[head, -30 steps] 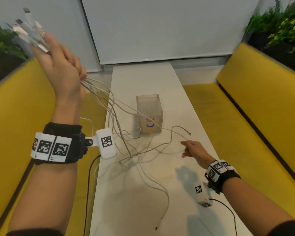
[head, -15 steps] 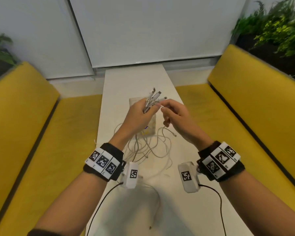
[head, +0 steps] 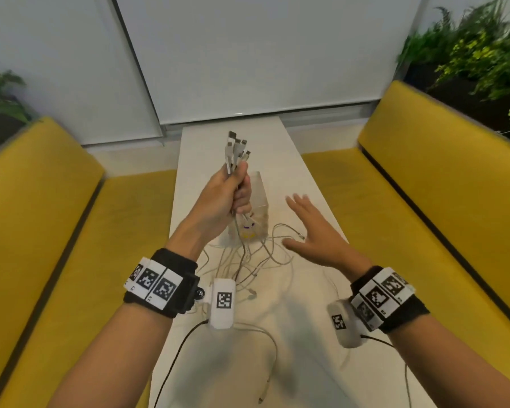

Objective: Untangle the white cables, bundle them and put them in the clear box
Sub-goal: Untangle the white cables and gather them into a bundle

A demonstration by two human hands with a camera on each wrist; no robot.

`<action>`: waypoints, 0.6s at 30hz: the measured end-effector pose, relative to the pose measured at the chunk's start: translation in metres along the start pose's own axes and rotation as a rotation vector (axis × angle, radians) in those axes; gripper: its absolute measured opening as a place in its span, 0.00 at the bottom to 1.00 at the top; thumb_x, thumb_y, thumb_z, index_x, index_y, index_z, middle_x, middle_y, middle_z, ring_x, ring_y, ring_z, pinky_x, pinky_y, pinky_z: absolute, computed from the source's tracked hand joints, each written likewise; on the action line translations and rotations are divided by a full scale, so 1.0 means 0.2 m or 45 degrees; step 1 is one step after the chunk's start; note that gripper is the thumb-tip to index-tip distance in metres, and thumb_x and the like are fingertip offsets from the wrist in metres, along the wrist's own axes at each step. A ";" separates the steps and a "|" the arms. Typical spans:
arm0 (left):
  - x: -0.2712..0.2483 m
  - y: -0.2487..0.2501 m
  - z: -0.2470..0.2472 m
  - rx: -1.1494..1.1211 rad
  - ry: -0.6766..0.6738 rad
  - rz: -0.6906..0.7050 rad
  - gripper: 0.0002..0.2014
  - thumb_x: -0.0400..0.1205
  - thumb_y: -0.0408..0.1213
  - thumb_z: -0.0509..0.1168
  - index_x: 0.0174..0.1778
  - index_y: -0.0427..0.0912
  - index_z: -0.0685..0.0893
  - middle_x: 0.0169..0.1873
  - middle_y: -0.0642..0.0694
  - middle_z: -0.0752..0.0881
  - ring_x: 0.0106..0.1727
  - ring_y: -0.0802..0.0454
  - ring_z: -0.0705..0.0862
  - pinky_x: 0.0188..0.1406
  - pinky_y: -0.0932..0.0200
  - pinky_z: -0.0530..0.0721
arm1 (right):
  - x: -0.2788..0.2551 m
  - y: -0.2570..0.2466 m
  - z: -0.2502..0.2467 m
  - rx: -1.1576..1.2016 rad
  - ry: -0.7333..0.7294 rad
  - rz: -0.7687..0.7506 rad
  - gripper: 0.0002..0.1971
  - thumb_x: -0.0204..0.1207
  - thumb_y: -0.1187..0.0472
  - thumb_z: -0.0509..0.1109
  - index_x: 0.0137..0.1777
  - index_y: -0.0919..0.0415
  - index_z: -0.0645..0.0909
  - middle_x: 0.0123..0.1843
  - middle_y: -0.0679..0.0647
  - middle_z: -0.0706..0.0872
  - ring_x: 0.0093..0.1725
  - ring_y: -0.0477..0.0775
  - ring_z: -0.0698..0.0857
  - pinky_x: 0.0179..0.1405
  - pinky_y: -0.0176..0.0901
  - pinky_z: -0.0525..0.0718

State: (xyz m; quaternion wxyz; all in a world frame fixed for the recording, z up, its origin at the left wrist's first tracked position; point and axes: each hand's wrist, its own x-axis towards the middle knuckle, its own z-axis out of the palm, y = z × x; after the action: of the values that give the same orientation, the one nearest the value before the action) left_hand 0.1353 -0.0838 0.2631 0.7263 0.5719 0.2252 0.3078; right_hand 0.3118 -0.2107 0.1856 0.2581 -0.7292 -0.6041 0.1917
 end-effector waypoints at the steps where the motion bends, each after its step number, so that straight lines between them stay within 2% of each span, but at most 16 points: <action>1: -0.01 -0.02 0.02 -0.008 -0.013 -0.005 0.15 0.90 0.47 0.57 0.40 0.43 0.71 0.26 0.51 0.64 0.24 0.57 0.61 0.19 0.65 0.65 | 0.00 -0.08 0.00 0.187 0.053 -0.121 0.46 0.75 0.51 0.76 0.88 0.50 0.52 0.89 0.53 0.53 0.88 0.49 0.48 0.85 0.49 0.55; 3: -0.02 -0.07 0.08 -0.050 -0.043 -0.019 0.15 0.90 0.48 0.55 0.40 0.45 0.72 0.26 0.50 0.63 0.24 0.57 0.59 0.17 0.66 0.62 | 0.01 -0.22 0.03 0.620 0.032 -0.252 0.45 0.74 0.59 0.78 0.86 0.46 0.54 0.84 0.52 0.67 0.84 0.47 0.65 0.80 0.44 0.67; 5: -0.04 -0.10 0.12 -0.104 -0.070 -0.038 0.15 0.90 0.48 0.55 0.41 0.45 0.72 0.26 0.48 0.62 0.23 0.56 0.58 0.17 0.63 0.57 | 0.04 -0.31 0.08 1.051 -0.030 -0.263 0.39 0.74 0.69 0.75 0.81 0.49 0.61 0.73 0.55 0.78 0.74 0.52 0.79 0.72 0.50 0.79; 6: -0.05 -0.11 0.13 -0.130 -0.092 -0.042 0.14 0.90 0.48 0.56 0.42 0.45 0.71 0.26 0.48 0.62 0.22 0.56 0.58 0.19 0.61 0.56 | 0.06 -0.33 0.10 1.184 -0.021 -0.222 0.34 0.73 0.71 0.73 0.77 0.53 0.64 0.67 0.61 0.80 0.68 0.57 0.82 0.68 0.53 0.83; 8: -0.05 -0.11 0.14 -0.144 -0.132 -0.045 0.14 0.90 0.47 0.57 0.40 0.44 0.70 0.27 0.46 0.62 0.23 0.54 0.58 0.20 0.59 0.57 | 0.07 -0.35 0.14 1.292 0.007 -0.127 0.28 0.72 0.74 0.70 0.70 0.61 0.66 0.57 0.72 0.80 0.53 0.65 0.86 0.53 0.54 0.88; 10: -0.06 -0.10 0.13 -0.174 -0.172 -0.063 0.15 0.90 0.43 0.57 0.37 0.43 0.69 0.28 0.44 0.61 0.24 0.53 0.58 0.24 0.58 0.58 | 0.07 -0.35 0.14 1.274 -0.034 -0.097 0.24 0.73 0.74 0.69 0.67 0.63 0.68 0.45 0.71 0.79 0.34 0.62 0.82 0.34 0.48 0.85; 11: -0.07 -0.08 0.12 -0.218 -0.200 -0.067 0.15 0.89 0.41 0.56 0.36 0.43 0.69 0.28 0.44 0.60 0.25 0.53 0.57 0.25 0.57 0.57 | 0.07 -0.34 0.13 1.211 -0.061 -0.123 0.18 0.76 0.72 0.69 0.63 0.63 0.71 0.40 0.66 0.80 0.29 0.57 0.80 0.28 0.44 0.81; 13: -0.08 -0.03 0.12 -0.343 -0.252 -0.027 0.11 0.84 0.36 0.56 0.35 0.43 0.68 0.27 0.45 0.58 0.26 0.51 0.55 0.27 0.55 0.56 | 0.07 -0.33 0.09 1.051 -0.138 -0.227 0.03 0.81 0.65 0.70 0.47 0.59 0.79 0.30 0.57 0.83 0.23 0.50 0.76 0.25 0.39 0.75; 15: -0.09 0.05 0.11 -0.429 -0.290 0.058 0.11 0.81 0.36 0.56 0.33 0.45 0.64 0.26 0.47 0.58 0.25 0.52 0.54 0.25 0.55 0.55 | 0.07 -0.29 0.07 0.897 -0.189 -0.255 0.16 0.82 0.58 0.71 0.31 0.53 0.79 0.22 0.48 0.78 0.20 0.47 0.73 0.24 0.38 0.72; 18: -0.11 0.21 0.12 -0.505 -0.307 0.150 0.15 0.82 0.42 0.57 0.34 0.47 0.58 0.23 0.50 0.57 0.22 0.55 0.53 0.18 0.61 0.53 | 0.06 -0.23 0.07 0.801 -0.244 -0.188 0.25 0.83 0.57 0.70 0.21 0.47 0.77 0.18 0.45 0.70 0.19 0.48 0.66 0.24 0.41 0.68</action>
State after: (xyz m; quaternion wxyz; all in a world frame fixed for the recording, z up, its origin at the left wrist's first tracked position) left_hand 0.1268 -0.1094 0.3084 0.8269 0.4627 0.0383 0.3172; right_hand 0.2694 -0.1903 0.2036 0.4258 -0.5468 -0.5879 0.4172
